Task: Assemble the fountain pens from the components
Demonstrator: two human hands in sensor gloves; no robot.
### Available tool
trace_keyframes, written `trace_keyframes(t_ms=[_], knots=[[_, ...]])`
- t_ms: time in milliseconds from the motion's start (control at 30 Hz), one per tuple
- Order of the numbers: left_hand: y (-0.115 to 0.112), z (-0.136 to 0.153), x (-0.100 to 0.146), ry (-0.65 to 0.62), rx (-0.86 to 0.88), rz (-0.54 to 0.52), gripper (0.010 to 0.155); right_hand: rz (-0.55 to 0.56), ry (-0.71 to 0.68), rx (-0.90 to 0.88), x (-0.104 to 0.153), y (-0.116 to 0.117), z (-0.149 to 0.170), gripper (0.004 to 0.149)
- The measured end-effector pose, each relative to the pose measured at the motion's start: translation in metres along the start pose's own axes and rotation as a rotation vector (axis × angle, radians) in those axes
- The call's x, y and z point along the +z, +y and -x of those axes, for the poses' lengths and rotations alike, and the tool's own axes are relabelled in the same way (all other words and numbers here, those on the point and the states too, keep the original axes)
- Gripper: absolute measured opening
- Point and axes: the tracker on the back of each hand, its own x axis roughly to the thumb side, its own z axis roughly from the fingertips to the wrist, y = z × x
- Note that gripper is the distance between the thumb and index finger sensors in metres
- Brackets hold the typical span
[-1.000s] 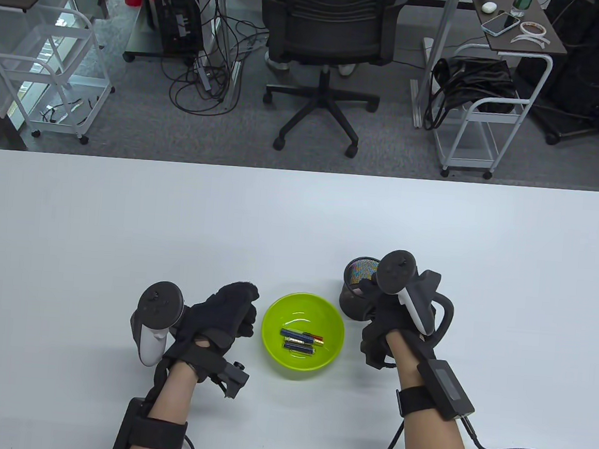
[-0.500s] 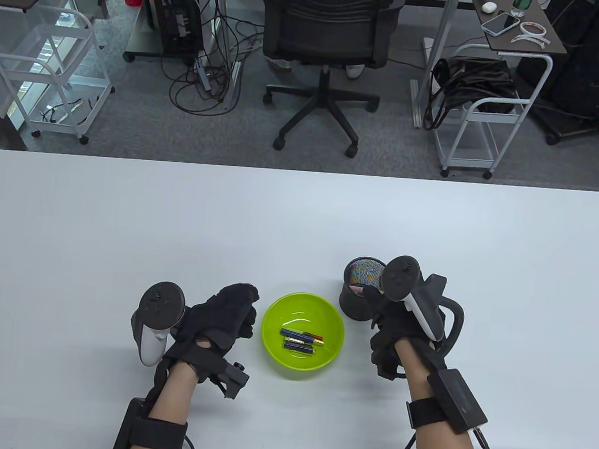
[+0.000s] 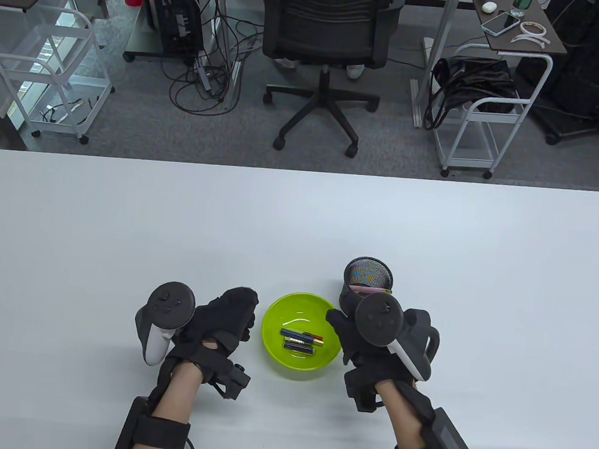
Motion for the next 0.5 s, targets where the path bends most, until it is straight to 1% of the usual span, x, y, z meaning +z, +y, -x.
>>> trace_keyframes(t_ms=[100, 200, 367, 500], knots=[[-0.003, -0.002, 0.001, 0.001, -0.06, -0.001, 0.06, -0.042, -0.005, 0.036, 0.0, 0.021, 0.007, 0.057], [-0.007, -0.004, 0.002, 0.01, -0.159, -0.029, 0.059, -0.104, -0.017, 0.018, -0.001, 0.032, 0.011, 0.058], [-0.019, -0.008, 0.002, -0.013, -0.326, 0.001, 0.061, -0.16, -0.02, -0.056, -0.001, 0.039, 0.017, 0.056], [-0.036, -0.022, 0.002, -0.068, -0.492, 0.039, 0.062, -0.193, 0.007, -0.082, -0.004, 0.04, 0.025, 0.057]])
